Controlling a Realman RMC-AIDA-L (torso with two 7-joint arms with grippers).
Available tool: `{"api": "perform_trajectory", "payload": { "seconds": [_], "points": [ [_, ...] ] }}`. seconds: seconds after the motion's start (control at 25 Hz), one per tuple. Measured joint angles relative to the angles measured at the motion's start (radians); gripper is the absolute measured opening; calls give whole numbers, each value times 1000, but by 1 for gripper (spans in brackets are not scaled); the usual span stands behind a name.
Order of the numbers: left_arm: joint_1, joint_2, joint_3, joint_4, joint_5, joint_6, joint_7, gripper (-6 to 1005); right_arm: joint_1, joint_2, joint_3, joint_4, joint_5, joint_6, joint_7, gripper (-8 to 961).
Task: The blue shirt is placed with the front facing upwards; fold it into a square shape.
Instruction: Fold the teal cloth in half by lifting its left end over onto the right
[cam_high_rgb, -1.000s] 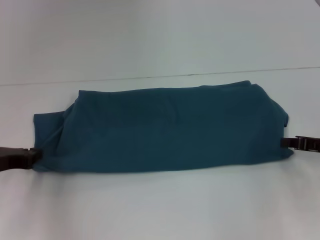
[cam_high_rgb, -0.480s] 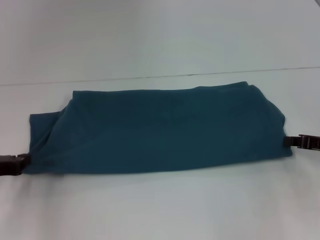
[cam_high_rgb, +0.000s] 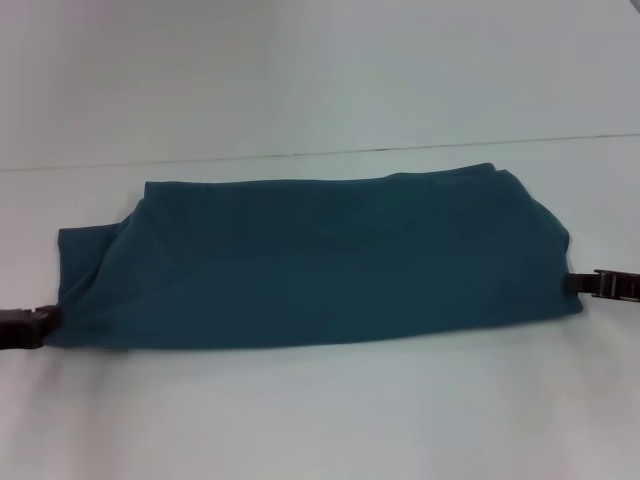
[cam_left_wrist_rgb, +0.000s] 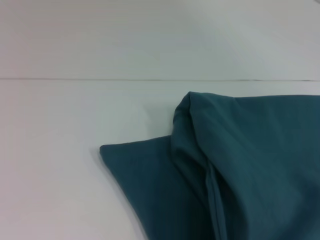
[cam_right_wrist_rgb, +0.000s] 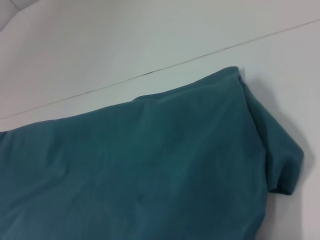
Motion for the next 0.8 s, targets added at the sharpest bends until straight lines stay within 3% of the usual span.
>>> {"api": "perform_trajectory", "payload": {
  "seconds": [0.32, 0.36, 0.6, 0.8],
  "points": [
    [-6, 3, -11, 1, -1, 29, -13, 3, -2, -3, 4, -2, 1, -16, 0, 52],
    [-8, 4, -15, 3, -2, 32, -22, 3, -2, -5, 5, -7, 4, -23, 0, 91],
    [-18, 5, -18, 6, -46, 24, -28, 171, -4, -4, 6, -67, 13, -60, 7, 309],
    [-46, 5, -14, 6, -66, 5, -21, 502, -2, -6, 11, -82, 24, -64, 13, 421]
  ]
}}
